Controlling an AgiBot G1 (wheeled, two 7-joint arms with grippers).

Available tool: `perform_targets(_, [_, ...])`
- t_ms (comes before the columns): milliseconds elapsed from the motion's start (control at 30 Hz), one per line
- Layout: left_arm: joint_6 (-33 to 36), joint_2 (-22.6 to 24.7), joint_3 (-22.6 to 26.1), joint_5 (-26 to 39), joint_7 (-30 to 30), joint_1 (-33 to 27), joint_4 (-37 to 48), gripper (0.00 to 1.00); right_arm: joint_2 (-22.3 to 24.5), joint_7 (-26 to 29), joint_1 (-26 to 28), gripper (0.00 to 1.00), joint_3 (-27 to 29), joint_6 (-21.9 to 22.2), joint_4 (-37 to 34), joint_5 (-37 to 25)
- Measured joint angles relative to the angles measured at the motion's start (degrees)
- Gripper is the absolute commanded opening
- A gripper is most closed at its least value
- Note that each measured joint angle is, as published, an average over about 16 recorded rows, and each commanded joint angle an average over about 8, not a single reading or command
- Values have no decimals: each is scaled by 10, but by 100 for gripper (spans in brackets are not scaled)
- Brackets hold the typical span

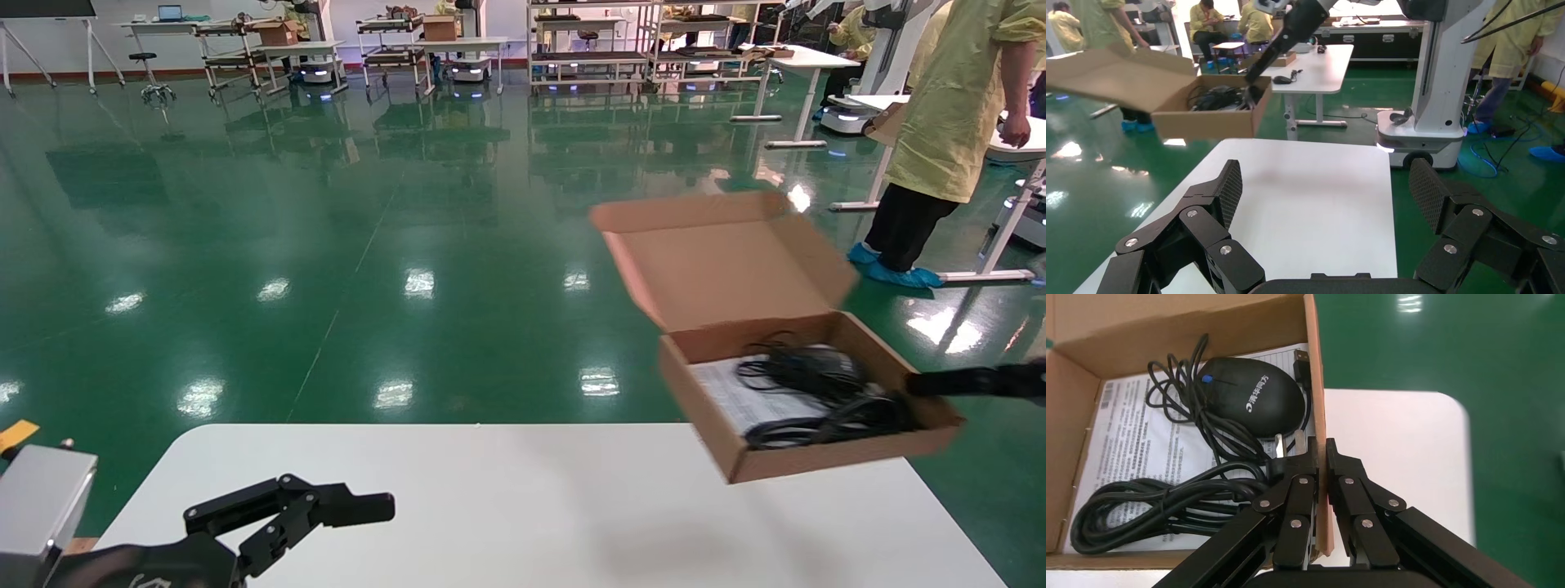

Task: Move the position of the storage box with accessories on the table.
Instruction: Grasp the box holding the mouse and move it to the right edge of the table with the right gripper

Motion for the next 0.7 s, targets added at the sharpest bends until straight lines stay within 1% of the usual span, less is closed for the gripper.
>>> perform_targets(300, [0,0,0,0,0,0,0,100,43,-22,-18,0,-1,22,-11,-1])
perform_targets(700, [0,0,0,0,0,0,0,100,70,-44,-81,0,14,63,-16,19])
